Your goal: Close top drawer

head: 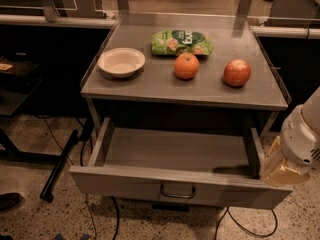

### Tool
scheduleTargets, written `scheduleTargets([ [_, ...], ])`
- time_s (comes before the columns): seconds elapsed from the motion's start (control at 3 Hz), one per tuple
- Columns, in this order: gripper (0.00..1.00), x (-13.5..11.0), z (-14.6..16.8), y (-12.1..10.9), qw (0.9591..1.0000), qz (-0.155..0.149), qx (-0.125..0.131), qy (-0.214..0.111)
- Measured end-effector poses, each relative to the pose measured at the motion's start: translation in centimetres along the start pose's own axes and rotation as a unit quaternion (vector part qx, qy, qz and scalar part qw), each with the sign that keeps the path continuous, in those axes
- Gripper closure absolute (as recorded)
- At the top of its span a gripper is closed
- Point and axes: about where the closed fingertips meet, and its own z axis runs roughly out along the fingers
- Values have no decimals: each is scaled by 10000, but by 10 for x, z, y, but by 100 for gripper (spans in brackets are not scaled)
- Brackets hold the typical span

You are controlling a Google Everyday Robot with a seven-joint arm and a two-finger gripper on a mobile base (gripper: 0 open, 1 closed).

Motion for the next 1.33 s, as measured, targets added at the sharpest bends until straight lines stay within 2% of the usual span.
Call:
scheduleTargets([
  [0.67,100,6,78,20,9982,329,-500,-60],
  [1.0,100,6,112,24,9970,426,-640,-88],
  [1.33,100,0,135,21,9967,476,-649,-137],
])
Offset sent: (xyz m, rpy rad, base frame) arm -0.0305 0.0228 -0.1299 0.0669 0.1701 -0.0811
